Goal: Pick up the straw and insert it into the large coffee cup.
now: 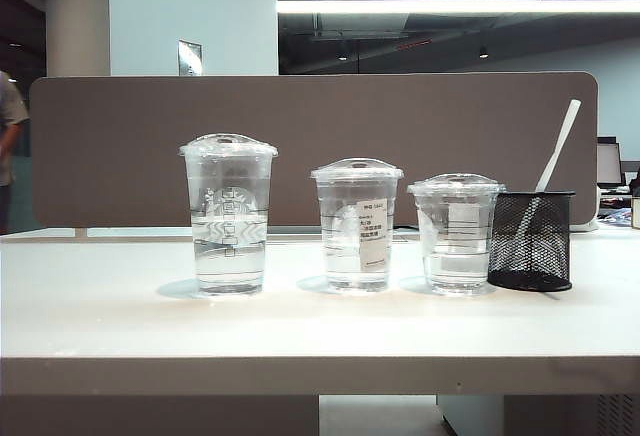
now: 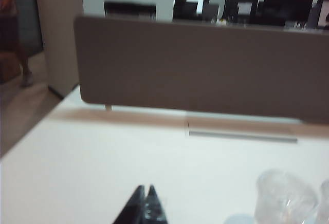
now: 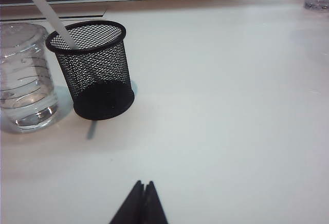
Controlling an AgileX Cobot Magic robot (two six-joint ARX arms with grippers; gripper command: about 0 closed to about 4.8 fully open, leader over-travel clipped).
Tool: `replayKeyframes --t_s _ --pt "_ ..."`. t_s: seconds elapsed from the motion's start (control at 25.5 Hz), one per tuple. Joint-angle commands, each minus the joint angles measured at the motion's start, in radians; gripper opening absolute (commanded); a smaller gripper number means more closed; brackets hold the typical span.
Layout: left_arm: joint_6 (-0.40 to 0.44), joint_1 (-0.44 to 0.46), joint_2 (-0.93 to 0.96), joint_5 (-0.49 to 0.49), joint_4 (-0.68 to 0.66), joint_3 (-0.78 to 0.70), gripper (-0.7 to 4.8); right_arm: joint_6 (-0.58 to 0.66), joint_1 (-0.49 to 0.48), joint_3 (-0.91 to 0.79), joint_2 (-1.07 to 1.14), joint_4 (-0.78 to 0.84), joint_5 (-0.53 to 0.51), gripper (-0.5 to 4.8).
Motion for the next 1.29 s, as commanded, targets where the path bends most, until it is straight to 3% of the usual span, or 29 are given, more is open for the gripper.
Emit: replayKeyframes --t_s 0.04,0.31,0.51,1.1,1.22,1.29 --pt "0.008 0.000 0.013 0.048 -0.167 0.139 -0.03 0.004 0.001 0.003 -0.002 0.004 0.004 0.00" --pt "0.014 0.001 0.000 0.173 -0.547 0.340 -0.03 0.004 0.001 0.003 -0.002 0.004 0.004 0.00" --pt "0.013 0.000 0.000 0.180 -0.674 0.367 -0.03 0.004 0.001 0.003 -0.002 0.004 0.004 0.00" --pt "-0.049 0.000 0.000 0.189 -0.735 0.367 -0.03 0.004 0.001 0.003 -0.002 0.004 0.004 0.00" --pt "-0.056 0.000 0.000 0.247 -0.740 0.367 -0.04 0.004 0.001 0.003 -0.002 0.004 0.004 0.00" --pt "-0.028 0.000 0.000 0.415 -0.739 0.367 -0.05 0.004 0.001 0.003 -0.002 0.004 0.004 0.00"
